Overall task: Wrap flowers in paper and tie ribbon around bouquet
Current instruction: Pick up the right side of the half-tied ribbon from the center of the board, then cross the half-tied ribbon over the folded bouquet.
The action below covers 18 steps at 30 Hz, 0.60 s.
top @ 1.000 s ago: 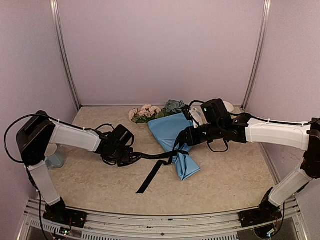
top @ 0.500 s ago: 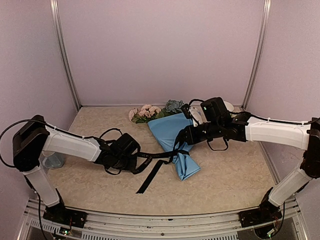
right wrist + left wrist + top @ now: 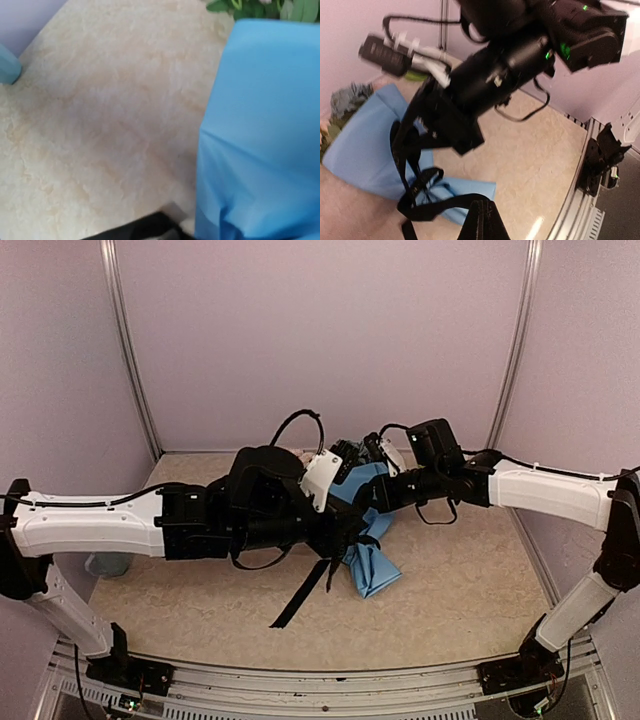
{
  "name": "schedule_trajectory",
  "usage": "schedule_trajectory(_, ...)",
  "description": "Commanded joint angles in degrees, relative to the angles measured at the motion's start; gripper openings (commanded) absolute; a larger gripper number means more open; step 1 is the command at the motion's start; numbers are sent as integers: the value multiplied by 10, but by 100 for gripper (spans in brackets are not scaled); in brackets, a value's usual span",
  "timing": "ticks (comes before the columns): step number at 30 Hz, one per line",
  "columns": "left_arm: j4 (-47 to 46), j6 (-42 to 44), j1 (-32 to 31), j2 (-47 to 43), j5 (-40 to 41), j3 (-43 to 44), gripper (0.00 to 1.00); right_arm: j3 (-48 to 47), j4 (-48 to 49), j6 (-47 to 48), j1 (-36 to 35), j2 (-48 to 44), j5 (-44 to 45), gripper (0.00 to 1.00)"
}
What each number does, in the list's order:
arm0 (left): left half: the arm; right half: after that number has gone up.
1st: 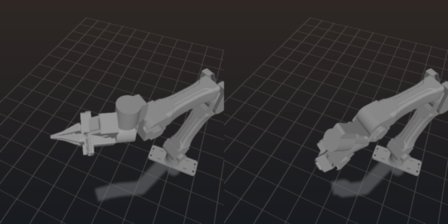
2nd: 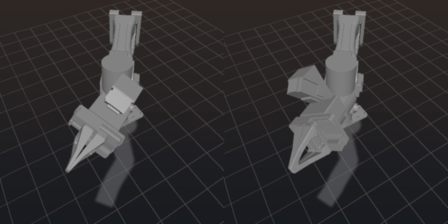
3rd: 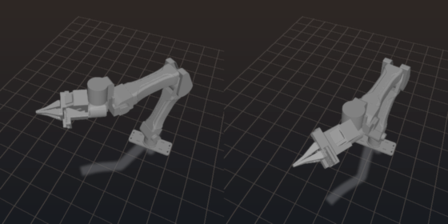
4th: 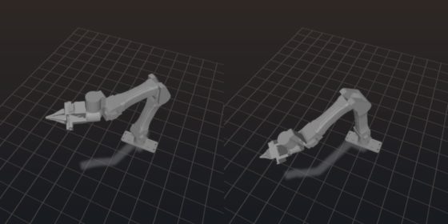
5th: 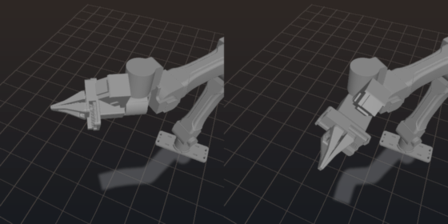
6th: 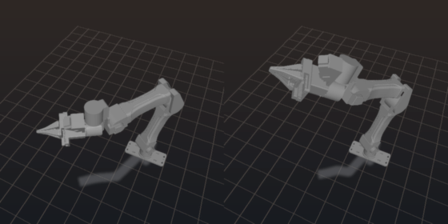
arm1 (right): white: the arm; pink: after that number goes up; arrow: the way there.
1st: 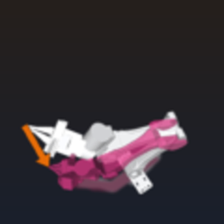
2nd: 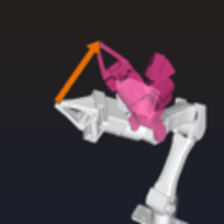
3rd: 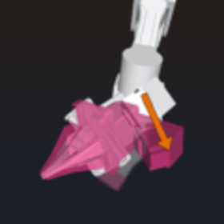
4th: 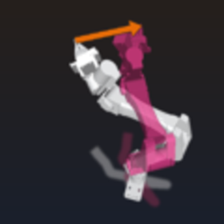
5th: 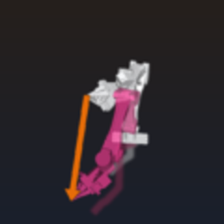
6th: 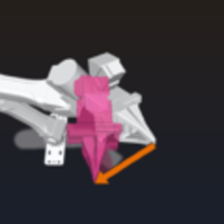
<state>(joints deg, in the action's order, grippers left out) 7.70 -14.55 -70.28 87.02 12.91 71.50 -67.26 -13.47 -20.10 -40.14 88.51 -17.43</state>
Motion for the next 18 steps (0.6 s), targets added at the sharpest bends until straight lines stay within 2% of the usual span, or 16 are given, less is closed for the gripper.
schedule_trajectory(1, -19, 120, 13, 85, 56, 122, 0, -41, -15, 36, 13, 14, -21, 0)
schedule_trajectory(7, 5, 122, 110, 159, 65, 219, 0, 1, -1, 10, 46, -21, -33, 0)
schedule_trajectory(10, 3, 117, 146, 175, 28, 232, 0, 21, 11, 6, 49, -24, -57, 0)
schedule_trajectory(14, -27, 89, 182, 183, -7, 217, 0, 60, 41, -7, 51, -29, -86, 0)
schedule_trajectory(18, -17, 82, 186, 220, -64, 263, 0, 54, 49, -24, 67, -18, -85, 0)
